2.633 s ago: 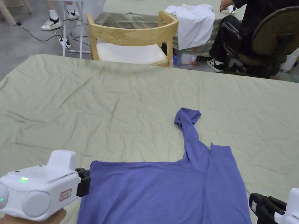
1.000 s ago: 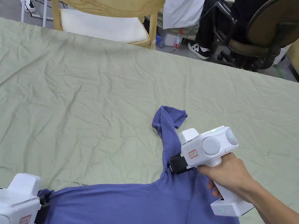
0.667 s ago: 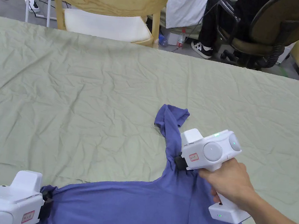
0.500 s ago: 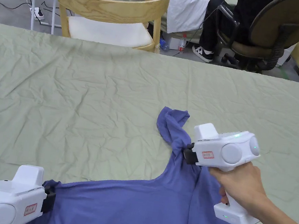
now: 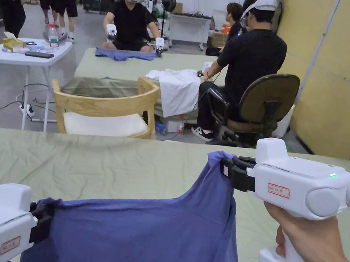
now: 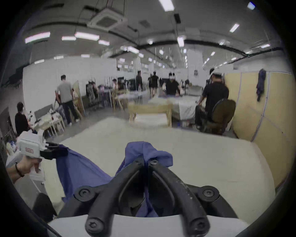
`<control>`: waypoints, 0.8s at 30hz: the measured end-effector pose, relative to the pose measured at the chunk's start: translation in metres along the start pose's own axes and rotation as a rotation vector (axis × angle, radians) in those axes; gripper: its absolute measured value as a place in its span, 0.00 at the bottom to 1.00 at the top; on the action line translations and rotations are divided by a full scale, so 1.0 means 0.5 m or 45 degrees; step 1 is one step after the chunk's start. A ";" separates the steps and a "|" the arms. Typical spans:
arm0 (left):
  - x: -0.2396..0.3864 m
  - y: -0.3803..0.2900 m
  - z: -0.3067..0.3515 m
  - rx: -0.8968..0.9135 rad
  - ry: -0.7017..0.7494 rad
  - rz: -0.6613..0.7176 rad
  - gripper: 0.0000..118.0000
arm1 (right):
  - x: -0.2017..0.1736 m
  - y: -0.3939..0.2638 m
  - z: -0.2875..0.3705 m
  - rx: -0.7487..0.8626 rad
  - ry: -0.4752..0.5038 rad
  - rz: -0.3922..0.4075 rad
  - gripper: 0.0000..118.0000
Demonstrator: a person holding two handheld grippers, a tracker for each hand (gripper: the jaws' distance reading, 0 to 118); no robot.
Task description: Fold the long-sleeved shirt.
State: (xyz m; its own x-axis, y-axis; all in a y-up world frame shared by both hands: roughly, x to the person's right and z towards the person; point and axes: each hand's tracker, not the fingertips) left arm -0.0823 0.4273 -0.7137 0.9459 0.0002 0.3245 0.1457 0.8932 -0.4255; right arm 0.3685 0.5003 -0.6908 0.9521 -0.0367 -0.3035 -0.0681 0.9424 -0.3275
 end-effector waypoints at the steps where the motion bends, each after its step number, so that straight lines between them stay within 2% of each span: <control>1: 0.003 0.033 0.033 0.051 -0.003 -0.023 0.07 | -0.008 0.031 0.035 0.043 -0.011 0.014 0.04; 6: -0.001 0.182 0.161 0.260 -0.019 -0.070 0.07 | -0.032 0.172 0.172 0.239 -0.053 0.019 0.04; 12: -0.051 0.359 0.240 0.410 -0.014 -0.081 0.06 | -0.051 0.354 0.283 0.401 -0.120 0.020 0.04; 16: -0.071 0.472 0.286 0.489 -0.038 -0.030 0.06 | -0.064 0.469 0.332 0.441 -0.127 -0.004 0.04; 20: -0.070 0.565 0.331 0.558 -0.053 -0.001 0.06 | -0.083 0.557 0.363 0.440 -0.192 0.059 0.04; 24: -0.067 0.633 0.359 0.587 -0.088 0.030 0.06 | -0.096 0.629 0.393 0.426 -0.218 0.075 0.04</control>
State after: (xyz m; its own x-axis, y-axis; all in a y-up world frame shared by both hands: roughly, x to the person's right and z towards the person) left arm -0.1200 0.7908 -0.7078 0.9237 0.0387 0.3812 -0.0343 0.9992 -0.0184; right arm 0.3597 0.8639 -0.6036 0.9874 0.0499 -0.1502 -0.0498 0.9987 0.0049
